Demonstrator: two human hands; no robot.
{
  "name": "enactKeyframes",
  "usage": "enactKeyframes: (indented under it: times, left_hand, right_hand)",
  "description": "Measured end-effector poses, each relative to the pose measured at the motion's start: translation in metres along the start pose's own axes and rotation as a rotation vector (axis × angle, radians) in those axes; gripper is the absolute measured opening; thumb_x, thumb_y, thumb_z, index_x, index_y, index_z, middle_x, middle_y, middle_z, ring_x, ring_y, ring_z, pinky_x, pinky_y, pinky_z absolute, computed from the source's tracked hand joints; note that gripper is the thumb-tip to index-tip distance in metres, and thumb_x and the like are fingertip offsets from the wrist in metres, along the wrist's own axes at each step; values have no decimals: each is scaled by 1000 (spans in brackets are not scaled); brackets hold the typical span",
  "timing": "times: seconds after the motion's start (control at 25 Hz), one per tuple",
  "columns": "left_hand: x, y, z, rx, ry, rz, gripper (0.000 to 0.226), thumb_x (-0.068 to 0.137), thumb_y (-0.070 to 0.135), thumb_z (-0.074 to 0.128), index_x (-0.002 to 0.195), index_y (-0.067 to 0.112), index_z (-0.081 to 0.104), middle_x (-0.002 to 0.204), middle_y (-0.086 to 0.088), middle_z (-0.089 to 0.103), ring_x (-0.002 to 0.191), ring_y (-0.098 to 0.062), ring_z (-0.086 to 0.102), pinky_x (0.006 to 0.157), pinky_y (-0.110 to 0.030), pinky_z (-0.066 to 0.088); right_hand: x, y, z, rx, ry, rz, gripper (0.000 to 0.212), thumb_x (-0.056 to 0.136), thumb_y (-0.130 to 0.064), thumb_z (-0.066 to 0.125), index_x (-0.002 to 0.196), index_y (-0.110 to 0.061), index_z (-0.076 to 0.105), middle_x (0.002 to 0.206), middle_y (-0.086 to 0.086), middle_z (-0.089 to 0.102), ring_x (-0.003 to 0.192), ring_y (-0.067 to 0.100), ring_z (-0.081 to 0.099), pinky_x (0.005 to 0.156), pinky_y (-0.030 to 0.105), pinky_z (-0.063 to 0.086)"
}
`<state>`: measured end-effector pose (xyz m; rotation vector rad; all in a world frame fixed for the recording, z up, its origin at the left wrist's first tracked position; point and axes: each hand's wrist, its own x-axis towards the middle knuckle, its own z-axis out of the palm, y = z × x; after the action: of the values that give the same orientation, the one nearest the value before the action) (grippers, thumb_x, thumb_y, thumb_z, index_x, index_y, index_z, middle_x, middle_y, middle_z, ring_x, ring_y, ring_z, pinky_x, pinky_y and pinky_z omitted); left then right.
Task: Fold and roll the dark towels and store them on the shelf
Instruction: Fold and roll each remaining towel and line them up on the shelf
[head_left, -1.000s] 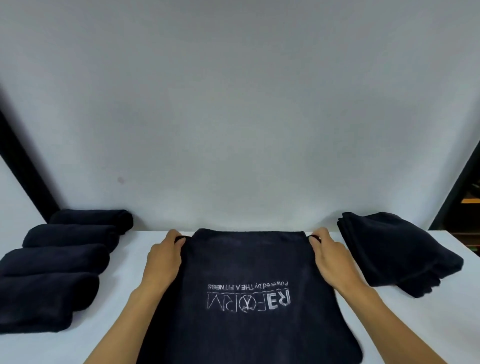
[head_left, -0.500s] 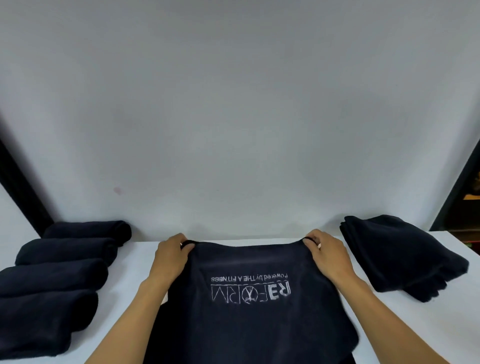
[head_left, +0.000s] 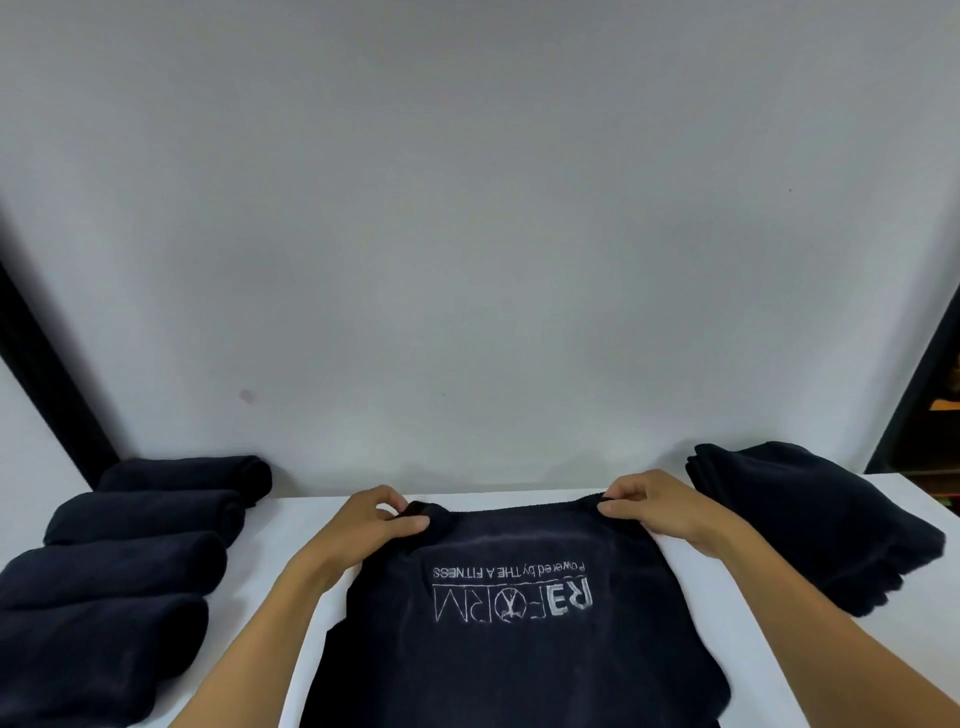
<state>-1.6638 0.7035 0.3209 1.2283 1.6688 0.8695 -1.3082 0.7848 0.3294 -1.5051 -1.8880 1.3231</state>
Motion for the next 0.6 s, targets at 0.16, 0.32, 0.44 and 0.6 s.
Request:
enactKeyframes:
  times: [0.16, 0.32, 0.44, 0.6]
  left_hand:
    - [-9, -1, -4, 39, -16, 31, 17, 78, 17, 77, 93, 11, 74, 90, -5, 76, 88, -20, 72, 78, -28, 55]
    - [-17, 1, 0, -80, -30, 78, 19, 84, 9, 63, 101, 14, 71, 97, -3, 75, 93, -19, 71, 78, -27, 53]
    - [-21, 3, 3, -204, -82, 68, 21, 83, 6, 56, 101, 7, 68, 100, -11, 73, 91, -23, 69, 78, -31, 52]
    - [-20, 0, -5, -505, -90, 107, 28, 81, 1, 63, 108, -1, 65, 107, -20, 70, 100, -34, 67, 89, -43, 52]
  right_hand:
    - [0, 0, 3, 171, 159, -76, 13, 88, -23, 68, 85, -11, 74, 79, 0, 71, 65, 5, 61, 64, 18, 44]
    - [-3, 10, 10, 358, 321, -147, 12, 89, -18, 67, 86, -9, 74, 84, 5, 74, 76, 13, 67, 70, 25, 49]
    - [-3, 25, 23, 425, 411, -125, 10, 89, -16, 67, 85, -11, 74, 85, 5, 74, 80, 18, 69, 75, 29, 51]
    - [-4, 36, 28, 456, 461, -129, 10, 89, -18, 67, 86, -12, 74, 86, 3, 75, 85, 21, 70, 78, 33, 52]
